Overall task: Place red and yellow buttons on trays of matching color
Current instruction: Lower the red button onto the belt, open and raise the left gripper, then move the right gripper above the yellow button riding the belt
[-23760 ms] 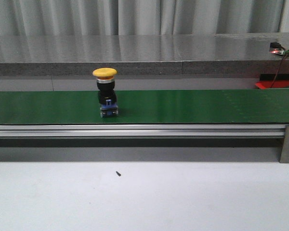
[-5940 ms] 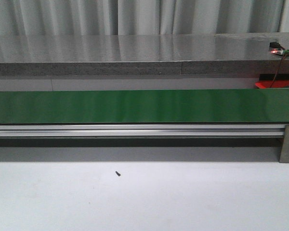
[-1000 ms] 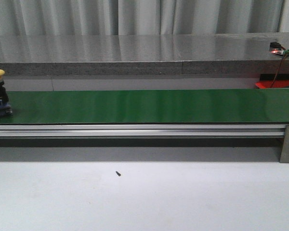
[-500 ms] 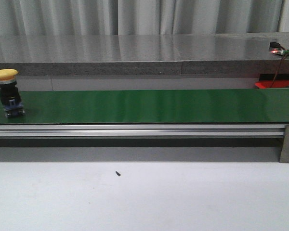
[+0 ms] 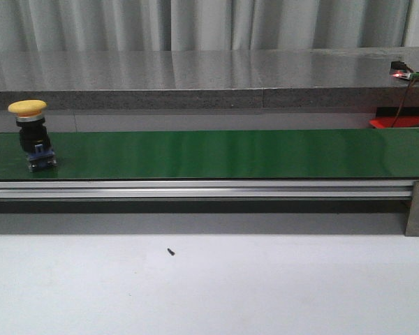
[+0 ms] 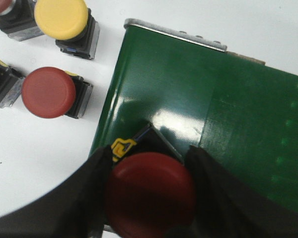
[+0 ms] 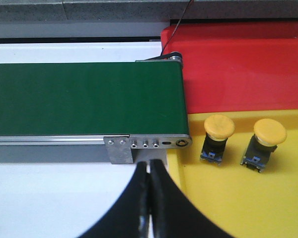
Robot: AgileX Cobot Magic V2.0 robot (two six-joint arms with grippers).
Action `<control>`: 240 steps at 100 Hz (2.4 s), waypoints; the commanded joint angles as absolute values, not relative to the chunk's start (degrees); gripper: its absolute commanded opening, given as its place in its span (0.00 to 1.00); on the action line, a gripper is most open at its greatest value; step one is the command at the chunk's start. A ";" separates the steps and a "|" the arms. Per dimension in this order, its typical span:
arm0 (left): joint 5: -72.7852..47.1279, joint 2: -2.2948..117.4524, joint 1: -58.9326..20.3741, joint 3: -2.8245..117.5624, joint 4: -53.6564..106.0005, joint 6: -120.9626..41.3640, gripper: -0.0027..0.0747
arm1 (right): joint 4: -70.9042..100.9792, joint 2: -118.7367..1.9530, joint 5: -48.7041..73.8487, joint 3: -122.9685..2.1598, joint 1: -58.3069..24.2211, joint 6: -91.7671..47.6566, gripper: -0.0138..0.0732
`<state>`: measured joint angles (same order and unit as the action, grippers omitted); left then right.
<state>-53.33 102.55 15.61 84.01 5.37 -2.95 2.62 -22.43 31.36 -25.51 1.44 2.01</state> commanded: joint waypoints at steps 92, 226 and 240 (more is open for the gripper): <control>-54.93 91.20 12.89 85.66 14.81 -8.50 0.56 | 2.12 -22.70 27.21 -26.92 1.45 1.51 0.08; -46.70 47.11 0.29 46.25 14.18 -10.72 0.01 | 2.73 -29.68 28.35 -28.92 1.45 1.51 0.08; -46.70 40.54 0.29 42.13 14.09 -11.15 0.01 | 2.73 -33.88 30.33 -32.53 1.34 1.39 0.08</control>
<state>-50.28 44.39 0.76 42.67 13.30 -10.56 2.73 -31.11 32.82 -28.72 1.44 2.01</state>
